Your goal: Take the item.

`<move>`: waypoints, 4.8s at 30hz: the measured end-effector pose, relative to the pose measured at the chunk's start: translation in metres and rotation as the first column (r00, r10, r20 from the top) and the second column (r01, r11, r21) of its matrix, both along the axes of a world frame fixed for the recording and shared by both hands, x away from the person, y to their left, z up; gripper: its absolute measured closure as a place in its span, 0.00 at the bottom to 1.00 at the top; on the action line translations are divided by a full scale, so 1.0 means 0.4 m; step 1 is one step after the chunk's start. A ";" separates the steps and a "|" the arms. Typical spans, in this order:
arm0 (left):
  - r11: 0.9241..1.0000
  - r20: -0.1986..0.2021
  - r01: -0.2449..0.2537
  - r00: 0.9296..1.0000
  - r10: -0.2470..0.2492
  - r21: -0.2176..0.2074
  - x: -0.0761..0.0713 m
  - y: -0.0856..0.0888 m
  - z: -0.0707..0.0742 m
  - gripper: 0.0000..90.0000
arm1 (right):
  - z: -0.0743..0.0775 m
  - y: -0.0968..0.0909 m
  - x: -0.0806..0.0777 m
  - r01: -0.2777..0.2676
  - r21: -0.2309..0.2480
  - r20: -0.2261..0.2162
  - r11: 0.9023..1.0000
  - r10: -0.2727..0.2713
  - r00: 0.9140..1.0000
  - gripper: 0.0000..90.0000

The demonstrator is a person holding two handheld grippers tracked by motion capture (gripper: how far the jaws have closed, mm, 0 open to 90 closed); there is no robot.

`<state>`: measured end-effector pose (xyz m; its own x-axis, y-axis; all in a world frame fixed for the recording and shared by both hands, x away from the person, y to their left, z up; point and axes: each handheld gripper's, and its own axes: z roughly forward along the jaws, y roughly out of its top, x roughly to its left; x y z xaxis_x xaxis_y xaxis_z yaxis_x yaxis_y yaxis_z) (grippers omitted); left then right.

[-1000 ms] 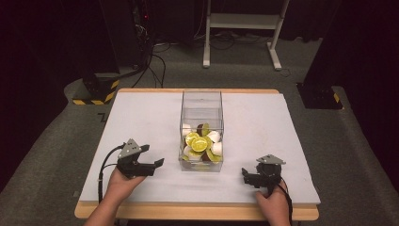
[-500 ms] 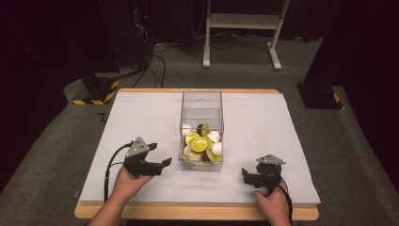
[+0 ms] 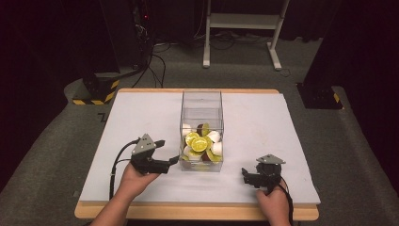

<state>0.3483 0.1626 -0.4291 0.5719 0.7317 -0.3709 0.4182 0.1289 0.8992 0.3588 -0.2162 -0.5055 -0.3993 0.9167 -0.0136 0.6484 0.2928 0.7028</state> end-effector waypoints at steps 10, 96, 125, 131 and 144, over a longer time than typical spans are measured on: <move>1.000 0.011 0.025 1.000 -0.025 -0.018 0.011 -0.038 0.022 0.19 | 0.000 0.000 -0.001 0.002 0.000 0.002 1.000 -0.002 1.000 0.09; 0.984 -0.070 0.100 0.993 -0.090 0.146 0.126 -0.217 -0.017 0.28 | -0.001 0.001 -0.003 0.002 -0.002 0.007 1.000 -0.002 1.000 0.10; 0.994 -0.014 0.087 0.996 -0.086 0.069 0.104 -0.197 -0.009 0.42 | -0.001 0.001 -0.003 0.002 -0.003 0.007 1.000 -0.002 1.000 0.10; 0.996 -0.013 0.084 0.996 -0.083 0.038 0.103 -0.188 -0.001 0.42 | -0.001 0.001 -0.003 0.002 -0.003 0.007 1.000 -0.002 1.000 0.10; 0.996 0.003 0.084 0.996 -0.084 -0.022 0.089 -0.186 0.014 0.42 | -0.001 0.001 -0.003 0.002 -0.003 0.007 1.000 -0.002 1.000 0.10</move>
